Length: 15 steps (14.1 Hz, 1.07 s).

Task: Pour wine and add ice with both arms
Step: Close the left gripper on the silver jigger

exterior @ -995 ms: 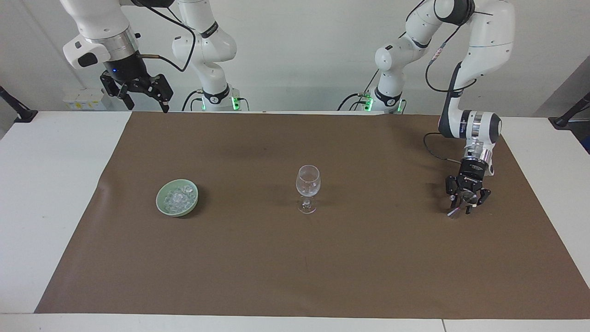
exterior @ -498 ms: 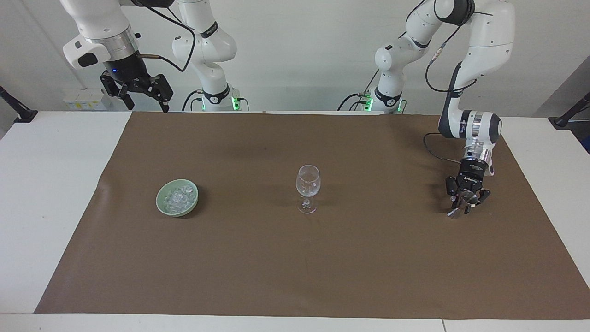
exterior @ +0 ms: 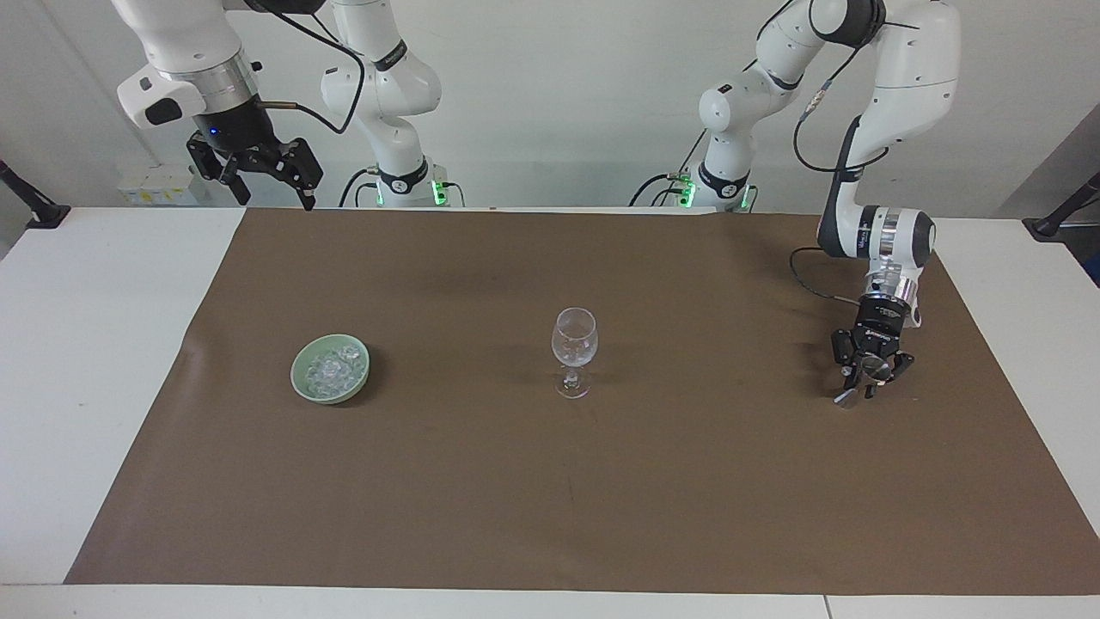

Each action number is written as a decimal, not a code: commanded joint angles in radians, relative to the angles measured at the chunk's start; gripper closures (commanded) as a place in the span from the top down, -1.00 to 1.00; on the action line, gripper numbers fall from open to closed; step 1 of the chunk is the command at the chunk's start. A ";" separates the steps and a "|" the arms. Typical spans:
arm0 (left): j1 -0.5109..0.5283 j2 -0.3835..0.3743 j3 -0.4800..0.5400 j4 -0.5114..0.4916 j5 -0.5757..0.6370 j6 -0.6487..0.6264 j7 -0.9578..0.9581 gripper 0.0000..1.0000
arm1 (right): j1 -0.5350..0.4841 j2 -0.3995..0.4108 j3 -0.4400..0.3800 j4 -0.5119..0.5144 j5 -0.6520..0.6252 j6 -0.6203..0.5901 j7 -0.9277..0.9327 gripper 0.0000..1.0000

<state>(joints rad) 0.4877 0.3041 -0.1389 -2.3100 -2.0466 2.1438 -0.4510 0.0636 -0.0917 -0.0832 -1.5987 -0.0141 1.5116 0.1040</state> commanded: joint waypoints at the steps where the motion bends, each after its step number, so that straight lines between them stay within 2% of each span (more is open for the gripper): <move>1: -0.009 0.012 0.008 0.006 -0.026 -0.004 0.017 -0.31 | -0.004 -0.022 0.003 -0.027 0.014 0.012 0.003 1.00; 10: -0.012 0.012 0.008 0.006 -0.026 -0.004 0.020 -0.53 | -0.004 -0.023 0.003 -0.027 0.014 0.012 0.003 1.00; 15: -0.012 0.012 0.007 0.006 -0.026 -0.004 0.023 -0.77 | -0.004 -0.022 0.003 -0.027 0.014 0.013 0.003 1.00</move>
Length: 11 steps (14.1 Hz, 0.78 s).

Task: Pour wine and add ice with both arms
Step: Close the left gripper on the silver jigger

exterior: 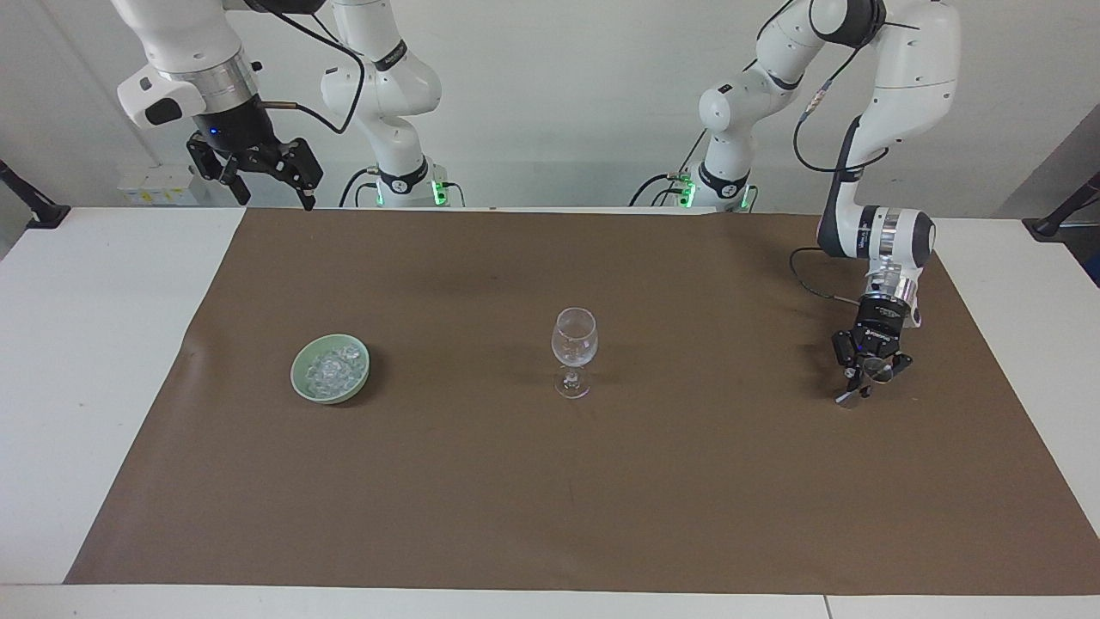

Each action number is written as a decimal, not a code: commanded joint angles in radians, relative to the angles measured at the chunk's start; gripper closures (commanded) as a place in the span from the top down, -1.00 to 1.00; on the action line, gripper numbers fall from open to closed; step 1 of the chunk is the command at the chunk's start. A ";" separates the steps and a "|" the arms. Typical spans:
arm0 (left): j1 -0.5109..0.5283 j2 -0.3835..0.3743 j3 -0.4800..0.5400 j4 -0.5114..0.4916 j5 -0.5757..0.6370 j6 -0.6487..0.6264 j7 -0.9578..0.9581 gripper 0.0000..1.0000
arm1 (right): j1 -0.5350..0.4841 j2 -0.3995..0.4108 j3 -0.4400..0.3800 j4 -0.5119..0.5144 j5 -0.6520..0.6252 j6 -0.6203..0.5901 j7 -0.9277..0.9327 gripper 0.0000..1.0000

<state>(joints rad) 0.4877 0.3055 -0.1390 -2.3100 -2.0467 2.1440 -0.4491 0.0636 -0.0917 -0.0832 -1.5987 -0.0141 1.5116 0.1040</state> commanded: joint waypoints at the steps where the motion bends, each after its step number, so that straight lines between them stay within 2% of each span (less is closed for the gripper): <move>1: -0.012 0.011 0.007 0.007 -0.026 -0.004 0.021 -0.82 | -0.004 -0.023 0.003 -0.027 0.014 0.013 0.003 1.00; 3: -0.012 0.011 0.007 0.008 -0.026 -0.004 0.021 -1.00 | -0.004 -0.022 0.003 -0.027 0.014 0.012 0.003 1.00; 11: -0.015 0.006 0.002 0.023 -0.027 -0.010 0.021 -1.00 | -0.004 -0.023 0.003 -0.027 0.014 0.013 0.003 1.00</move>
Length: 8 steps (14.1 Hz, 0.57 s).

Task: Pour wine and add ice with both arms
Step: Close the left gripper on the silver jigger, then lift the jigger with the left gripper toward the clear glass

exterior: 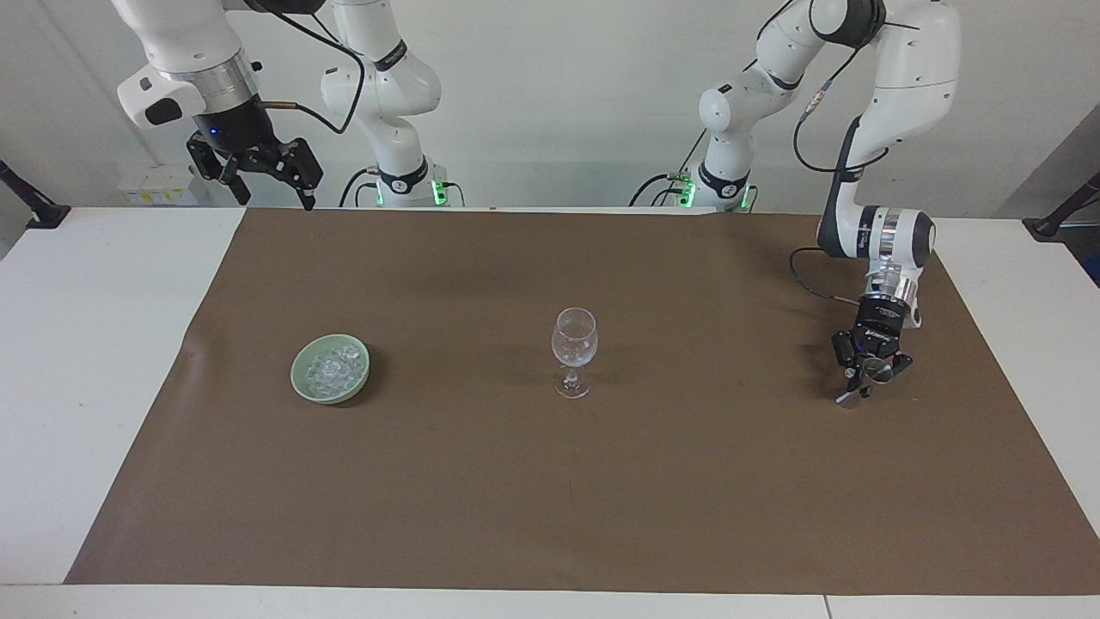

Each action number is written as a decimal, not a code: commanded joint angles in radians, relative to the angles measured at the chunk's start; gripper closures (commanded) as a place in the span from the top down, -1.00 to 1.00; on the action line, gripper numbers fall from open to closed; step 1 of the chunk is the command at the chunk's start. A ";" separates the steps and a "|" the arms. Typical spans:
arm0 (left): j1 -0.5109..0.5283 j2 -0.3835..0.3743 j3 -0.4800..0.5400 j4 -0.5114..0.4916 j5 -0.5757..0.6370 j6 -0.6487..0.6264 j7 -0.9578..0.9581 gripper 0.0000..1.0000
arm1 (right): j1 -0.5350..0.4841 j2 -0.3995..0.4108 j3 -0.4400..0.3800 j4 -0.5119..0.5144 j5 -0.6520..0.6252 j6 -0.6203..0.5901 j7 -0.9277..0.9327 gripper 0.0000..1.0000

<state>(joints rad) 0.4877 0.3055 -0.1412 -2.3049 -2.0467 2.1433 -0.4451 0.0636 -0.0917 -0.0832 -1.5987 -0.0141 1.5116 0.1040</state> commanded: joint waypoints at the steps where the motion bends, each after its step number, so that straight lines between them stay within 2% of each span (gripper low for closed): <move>1: -0.020 0.001 0.003 0.019 -0.027 -0.010 0.019 -1.00 | -0.004 -0.022 0.003 -0.027 0.014 0.013 0.003 1.00; 6: -0.063 -0.038 -0.003 0.027 -0.030 0.013 0.023 -1.00 | -0.004 -0.022 0.003 -0.027 0.014 0.013 0.003 1.00; 8: -0.099 -0.075 -0.005 0.027 -0.043 0.073 0.020 -1.00 | -0.004 -0.023 0.003 -0.027 0.014 0.012 0.003 1.00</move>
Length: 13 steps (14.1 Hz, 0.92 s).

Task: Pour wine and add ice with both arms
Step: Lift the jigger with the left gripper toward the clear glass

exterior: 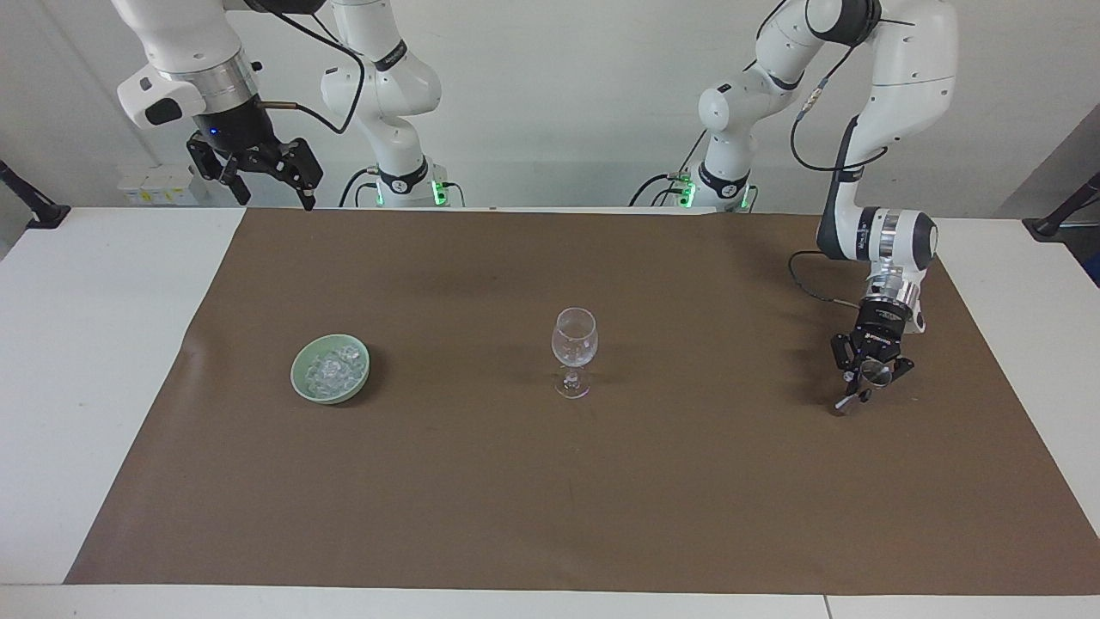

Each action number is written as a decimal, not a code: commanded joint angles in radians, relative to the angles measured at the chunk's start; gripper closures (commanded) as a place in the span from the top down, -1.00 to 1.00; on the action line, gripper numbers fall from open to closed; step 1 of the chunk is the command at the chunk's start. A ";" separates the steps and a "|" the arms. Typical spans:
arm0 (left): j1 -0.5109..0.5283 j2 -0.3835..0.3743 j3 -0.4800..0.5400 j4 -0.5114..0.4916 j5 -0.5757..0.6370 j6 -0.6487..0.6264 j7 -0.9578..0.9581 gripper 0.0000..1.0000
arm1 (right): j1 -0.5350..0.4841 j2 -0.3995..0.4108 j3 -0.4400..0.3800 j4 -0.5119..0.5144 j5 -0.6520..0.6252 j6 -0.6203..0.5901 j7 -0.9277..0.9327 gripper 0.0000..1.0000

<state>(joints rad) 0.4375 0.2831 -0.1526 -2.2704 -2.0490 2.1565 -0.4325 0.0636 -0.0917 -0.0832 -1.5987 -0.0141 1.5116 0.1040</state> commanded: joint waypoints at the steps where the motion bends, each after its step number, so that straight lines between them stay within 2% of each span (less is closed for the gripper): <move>1: -0.075 -0.073 0.007 -0.009 -0.059 0.089 0.005 -1.00 | -0.004 -0.023 0.003 -0.027 0.014 0.013 0.003 1.00; 8: -0.278 -0.142 0.007 0.011 -0.195 0.275 0.011 -1.00 | -0.004 -0.022 0.003 -0.027 0.014 0.012 0.003 1.00; 10: -0.334 -0.154 0.007 0.034 -0.209 0.339 0.011 -1.00 | -0.004 -0.023 0.003 -0.027 0.014 0.013 0.003 1.00; 13: -0.390 -0.166 0.007 0.041 -0.214 0.365 0.017 -1.00 | -0.004 -0.022 0.003 -0.027 0.014 0.012 0.003 1.00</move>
<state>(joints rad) 0.0856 0.1392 -0.1575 -2.2345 -2.2356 2.4842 -0.4311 0.0636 -0.0917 -0.0832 -1.5987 -0.0141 1.5116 0.1040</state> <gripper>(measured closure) 0.789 0.000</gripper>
